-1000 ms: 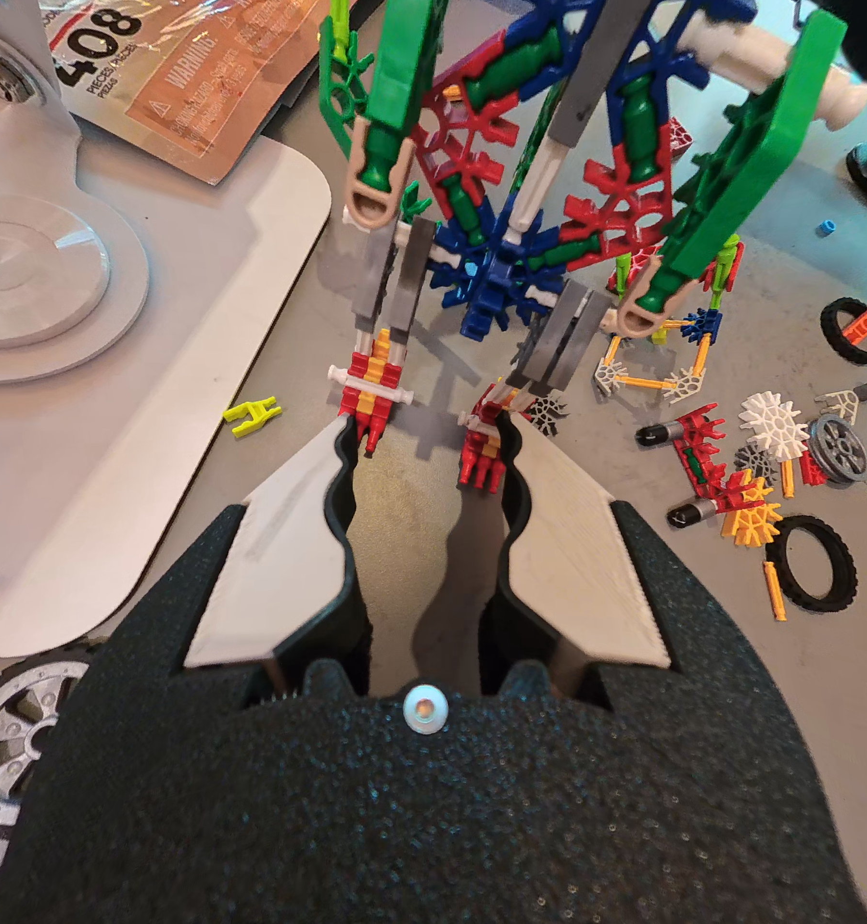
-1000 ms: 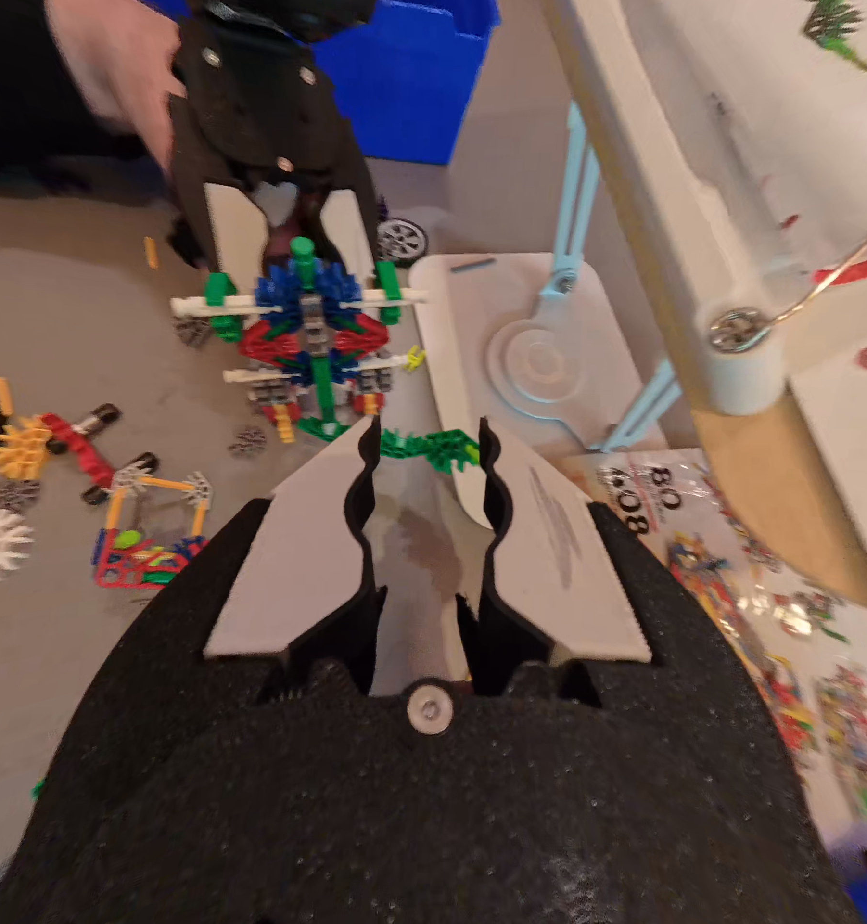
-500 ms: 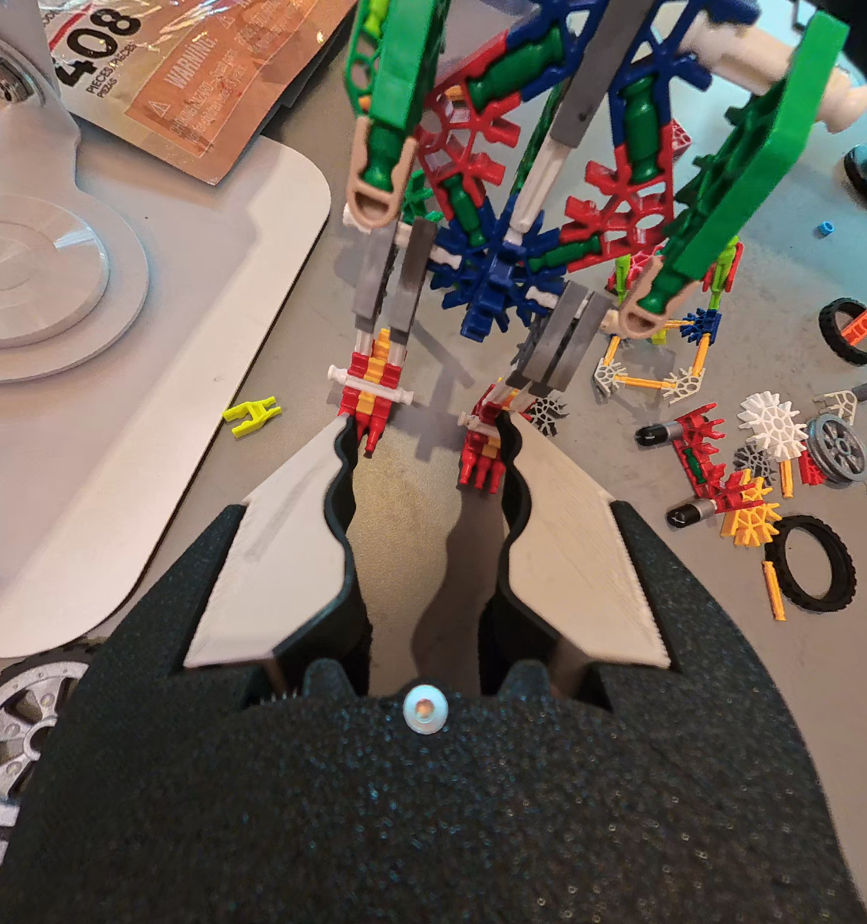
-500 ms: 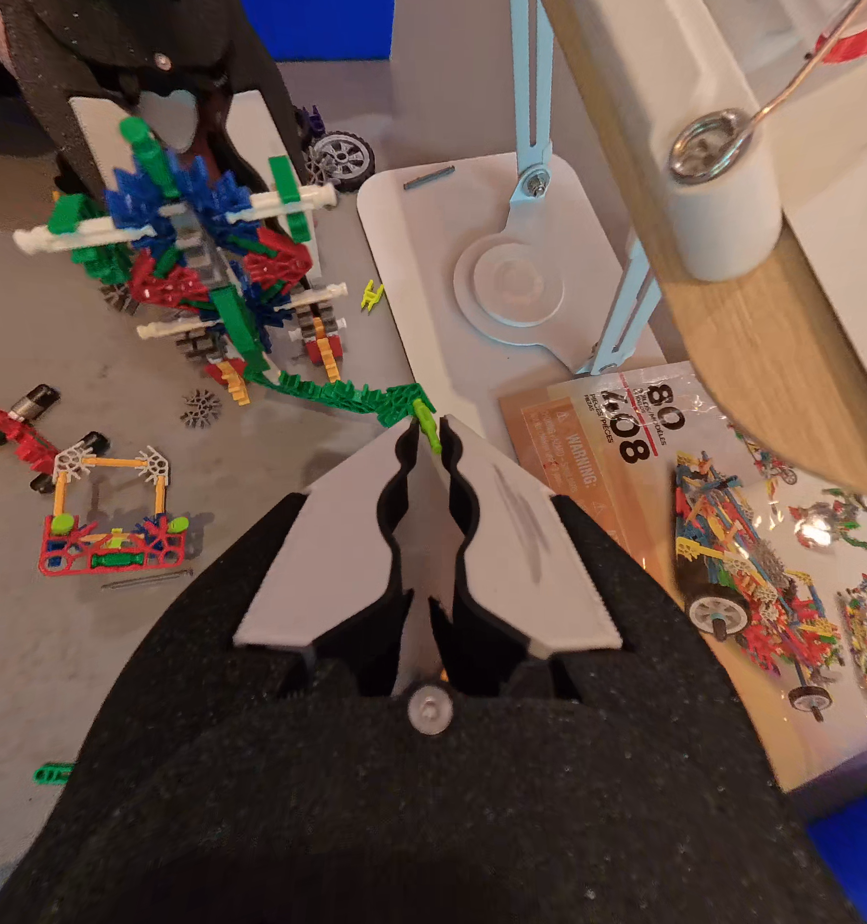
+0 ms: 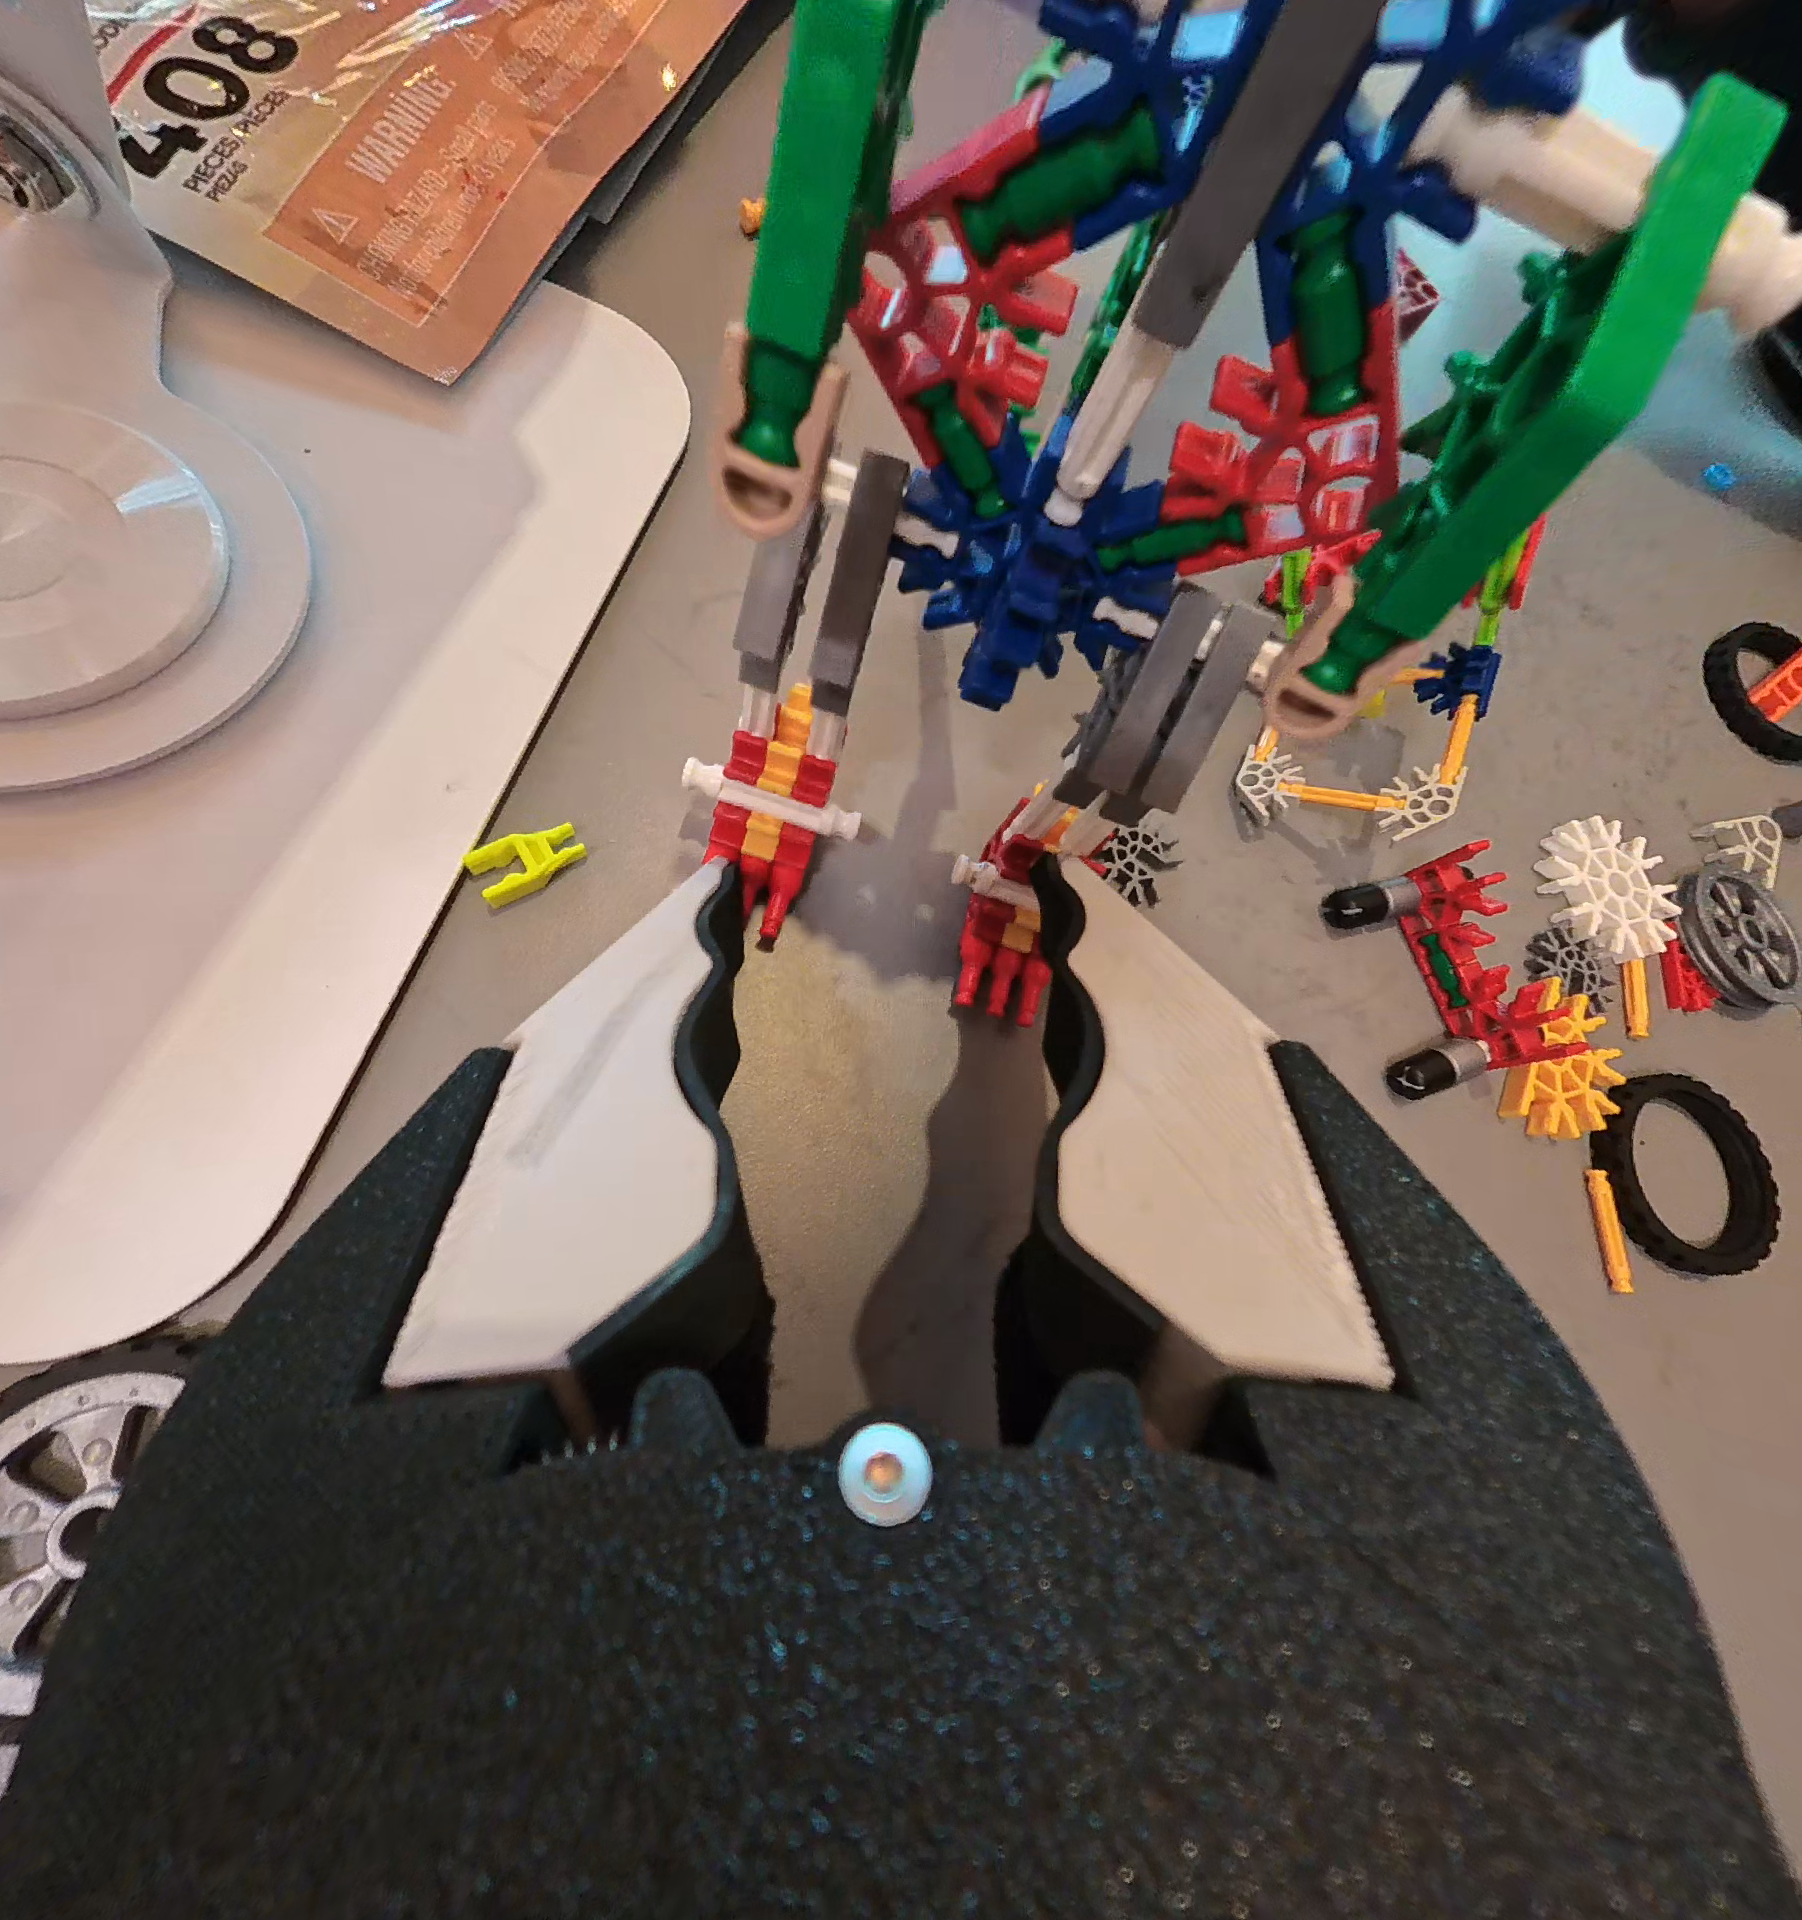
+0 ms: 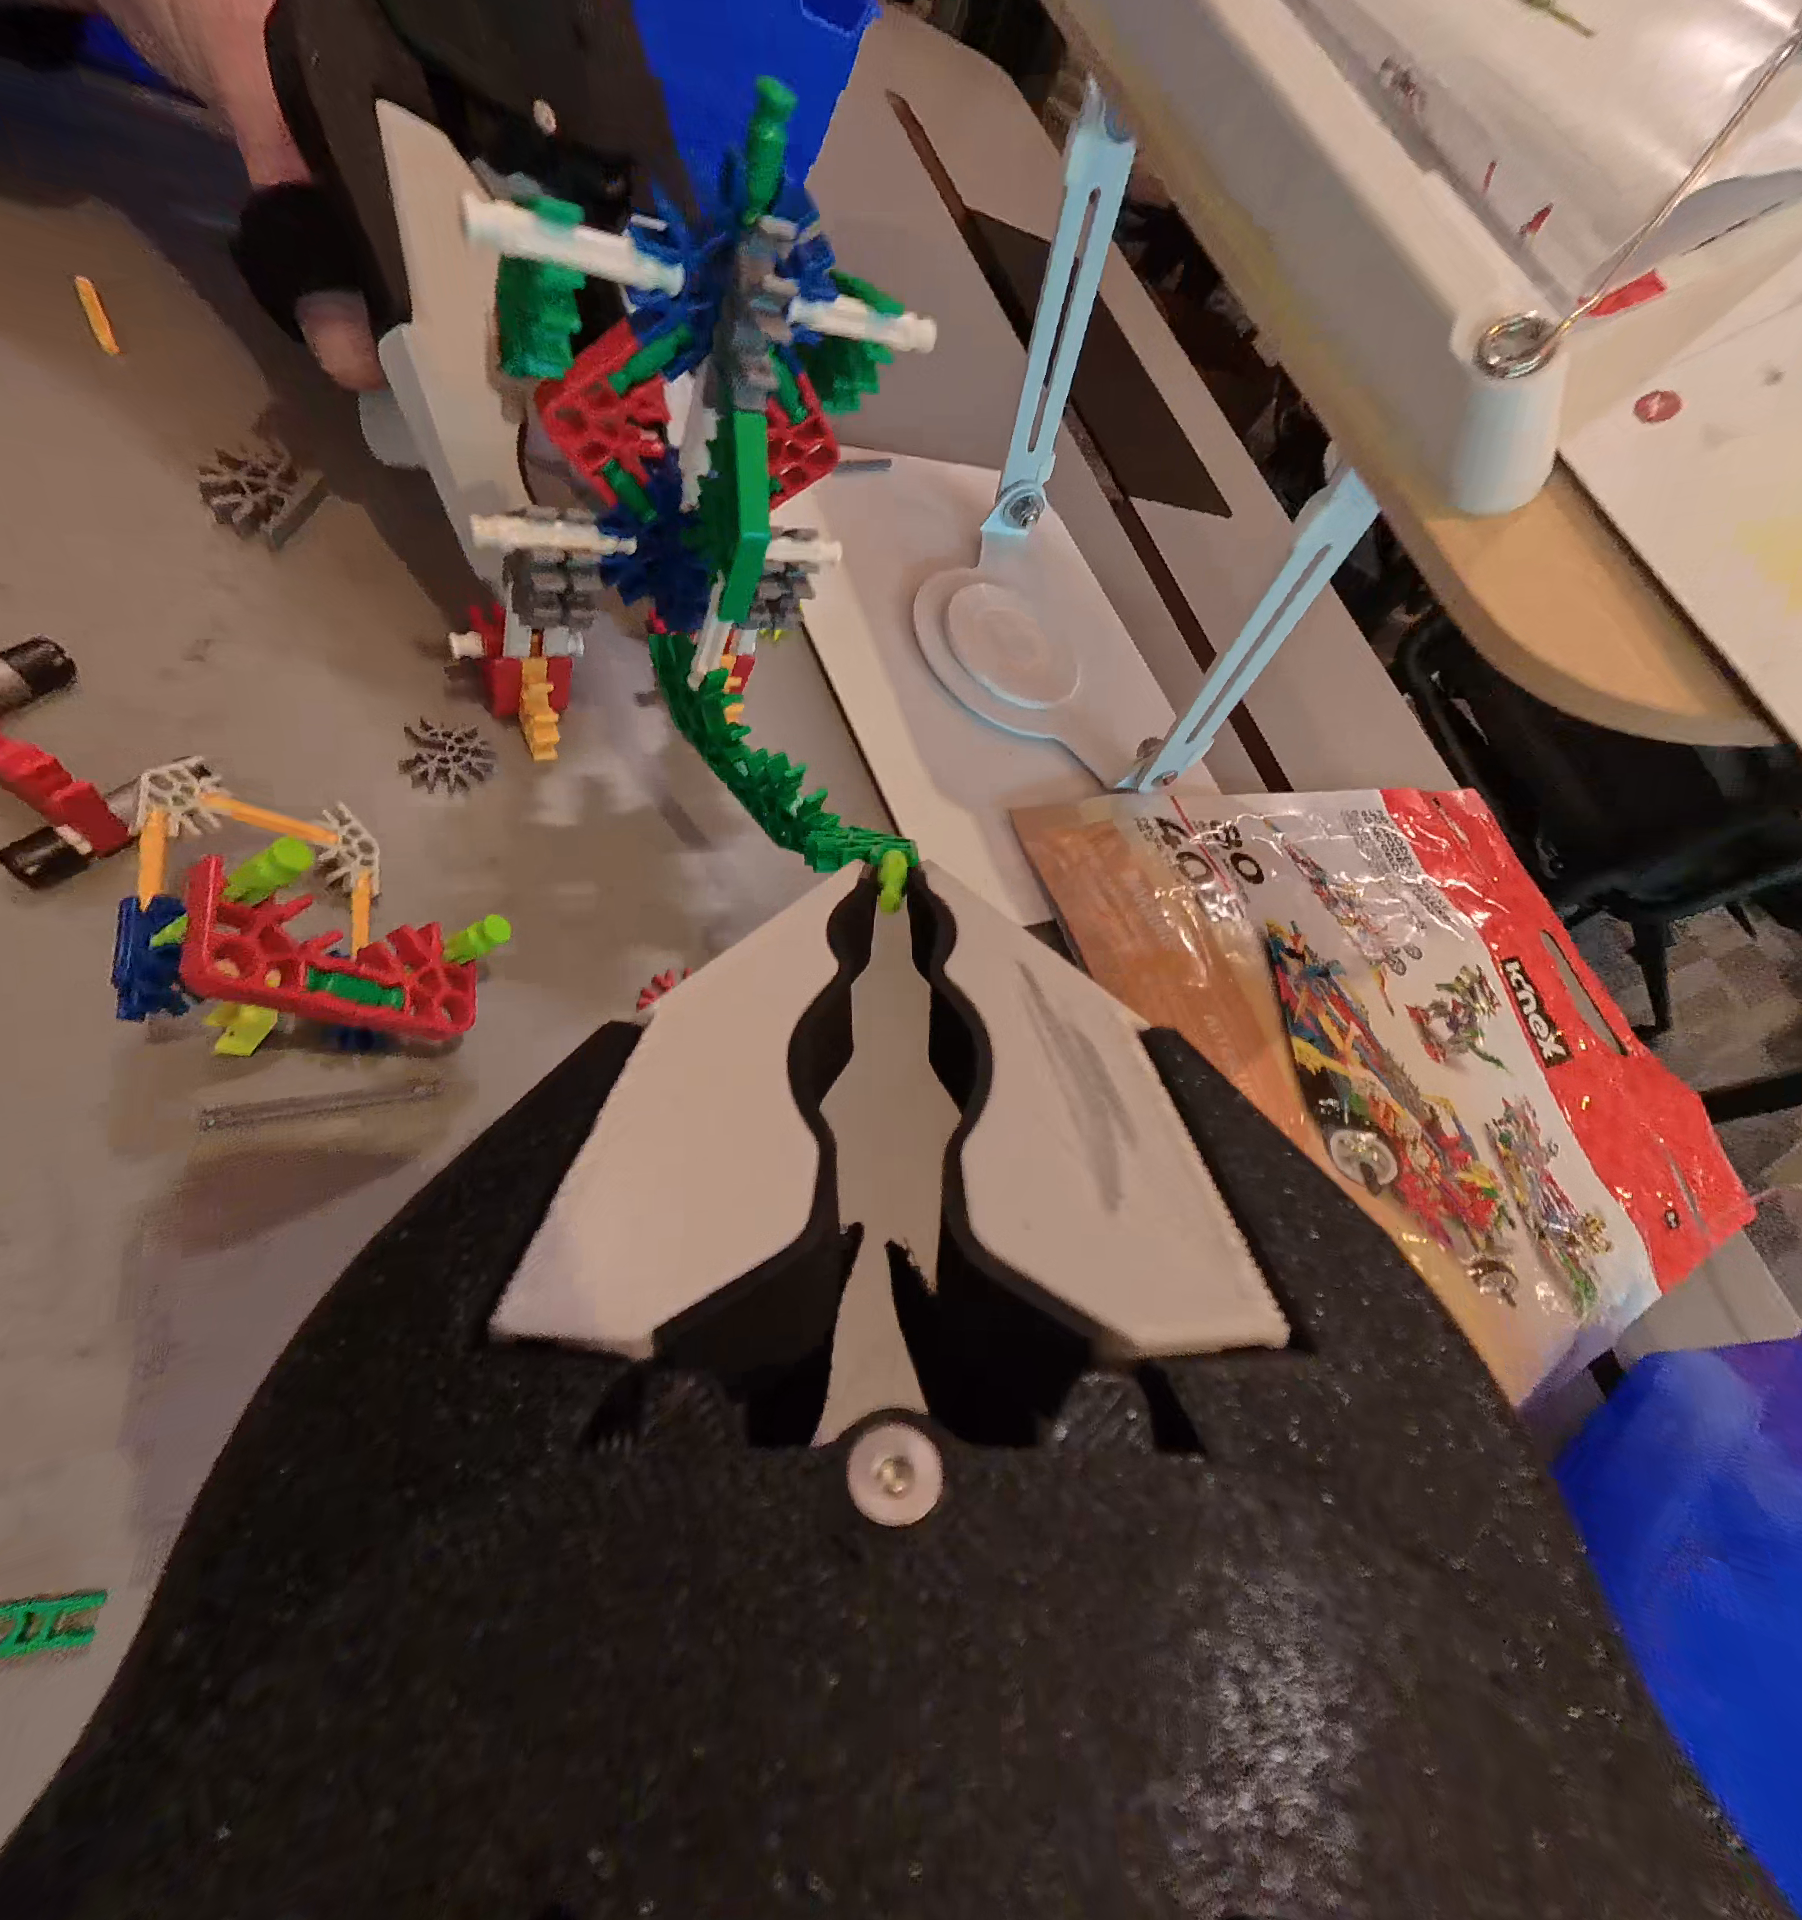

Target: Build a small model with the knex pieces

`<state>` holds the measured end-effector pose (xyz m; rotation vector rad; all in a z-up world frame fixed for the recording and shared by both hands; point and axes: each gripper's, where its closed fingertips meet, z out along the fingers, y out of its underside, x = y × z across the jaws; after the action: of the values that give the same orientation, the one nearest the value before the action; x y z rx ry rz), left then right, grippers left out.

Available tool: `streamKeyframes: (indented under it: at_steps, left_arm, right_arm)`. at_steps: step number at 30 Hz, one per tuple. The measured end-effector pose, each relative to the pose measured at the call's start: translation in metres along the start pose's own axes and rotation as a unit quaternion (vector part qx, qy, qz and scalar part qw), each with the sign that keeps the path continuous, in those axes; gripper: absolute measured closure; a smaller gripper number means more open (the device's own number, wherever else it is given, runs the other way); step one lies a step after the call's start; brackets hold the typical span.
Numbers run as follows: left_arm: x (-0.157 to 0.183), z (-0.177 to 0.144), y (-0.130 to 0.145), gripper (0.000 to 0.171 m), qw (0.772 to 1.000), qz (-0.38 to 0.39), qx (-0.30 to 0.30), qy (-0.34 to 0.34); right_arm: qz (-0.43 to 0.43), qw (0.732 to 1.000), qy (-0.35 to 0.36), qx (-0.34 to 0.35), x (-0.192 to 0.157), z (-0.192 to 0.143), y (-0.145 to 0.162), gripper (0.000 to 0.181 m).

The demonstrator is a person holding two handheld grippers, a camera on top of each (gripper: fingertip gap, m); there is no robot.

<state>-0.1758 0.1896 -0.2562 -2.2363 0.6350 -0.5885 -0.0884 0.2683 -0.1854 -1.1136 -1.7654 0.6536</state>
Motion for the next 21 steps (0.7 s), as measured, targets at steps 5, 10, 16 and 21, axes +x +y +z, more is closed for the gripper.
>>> streamKeyframes:
  at_steps: [5, 10, 16, 21]
  left_arm:
    - [0.000, 0.000, 0.000, 0.115, 1.000, 0.000, 0.000, 0.000]
    - [0.000, 0.000, 0.000, 0.115, 1.000, -0.001, 0.000, 0.000]
    - [0.000, 0.000, 0.000, 0.115, 1.000, -0.001, 0.000, 0.000]
    - [0.000, 0.000, 0.000, 0.115, 1.000, -0.001, 0.000, 0.000]
  right_arm:
    - [0.015, 1.000, 0.006, -0.011, -0.013, -0.006, 0.009, 0.174]
    - [0.123, 0.992, -0.026, -0.009, -0.012, -0.013, 0.000, 0.141]
    - [0.295, 0.940, -0.167, -0.023, -0.005, -0.008, -0.016, 0.137]
    - [0.374, 0.898, -0.217, -0.078, 0.007, 0.011, 0.001, 0.141]
